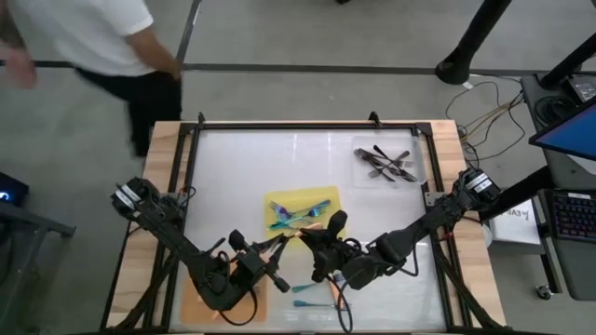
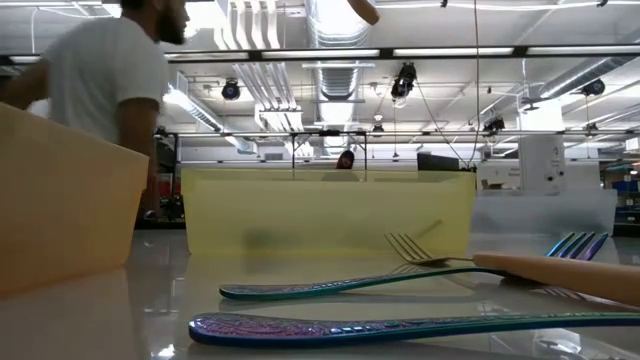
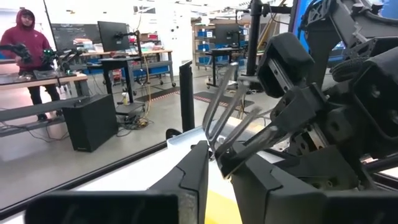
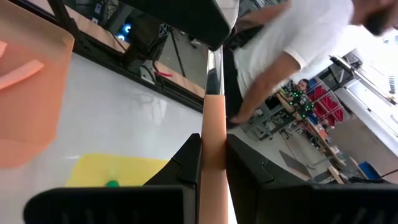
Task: Sort silverware by color (type)
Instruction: Put the top orange fork into the orange bin, then put the orange fork into the orange bin
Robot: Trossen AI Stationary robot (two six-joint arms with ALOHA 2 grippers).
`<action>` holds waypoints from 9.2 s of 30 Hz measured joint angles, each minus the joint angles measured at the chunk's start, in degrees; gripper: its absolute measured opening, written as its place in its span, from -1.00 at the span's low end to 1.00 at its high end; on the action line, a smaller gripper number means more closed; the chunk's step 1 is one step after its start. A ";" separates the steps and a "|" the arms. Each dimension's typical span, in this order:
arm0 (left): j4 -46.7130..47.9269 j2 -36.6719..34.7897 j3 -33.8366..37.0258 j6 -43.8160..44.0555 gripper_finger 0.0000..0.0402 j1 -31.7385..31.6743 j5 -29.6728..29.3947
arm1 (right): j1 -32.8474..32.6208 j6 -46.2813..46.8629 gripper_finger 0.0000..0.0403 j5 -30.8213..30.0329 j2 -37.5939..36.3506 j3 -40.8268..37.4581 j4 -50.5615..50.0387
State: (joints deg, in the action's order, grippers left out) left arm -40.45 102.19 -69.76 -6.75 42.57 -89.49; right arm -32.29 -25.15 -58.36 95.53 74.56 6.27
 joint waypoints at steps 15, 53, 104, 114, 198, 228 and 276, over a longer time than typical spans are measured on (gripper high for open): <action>-0.49 -0.13 -0.09 -0.43 -0.99 0.07 0.05 | 0.09 0.04 -0.65 -0.21 0.00 0.02 -0.14; 0.56 -1.22 0.01 9.05 -1.00 5.38 18.32 | -7.16 32.82 -0.39 -4.67 -6.23 0.02 -28.29; 75.64 -24.28 0.02 81.97 -1.00 -2.00 59.64 | -7.19 47.33 -0.39 -4.19 -6.23 0.02 -45.81; 100.29 -24.35 0.02 105.49 -1.00 0.11 75.09 | -7.19 47.95 -0.39 -4.19 -6.23 0.02 -46.39; 53.31 -11.58 0.02 52.21 -0.52 0.90 55.01 | -3.16 98.03 -0.39 31.72 17.30 5.68 -45.56; 53.31 -11.75 0.02 51.60 -0.52 0.94 55.04 | -2.64 95.48 -0.91 33.53 19.39 5.60 -45.88; 55.33 -3.87 0.11 55.46 -0.52 3.51 -0.55 | -4.11 38.05 -0.93 -12.29 9.11 16.73 -26.09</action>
State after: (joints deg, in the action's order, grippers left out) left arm 14.88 98.32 -69.65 48.71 46.07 -90.04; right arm -36.40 12.90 -70.65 104.64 91.29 -19.82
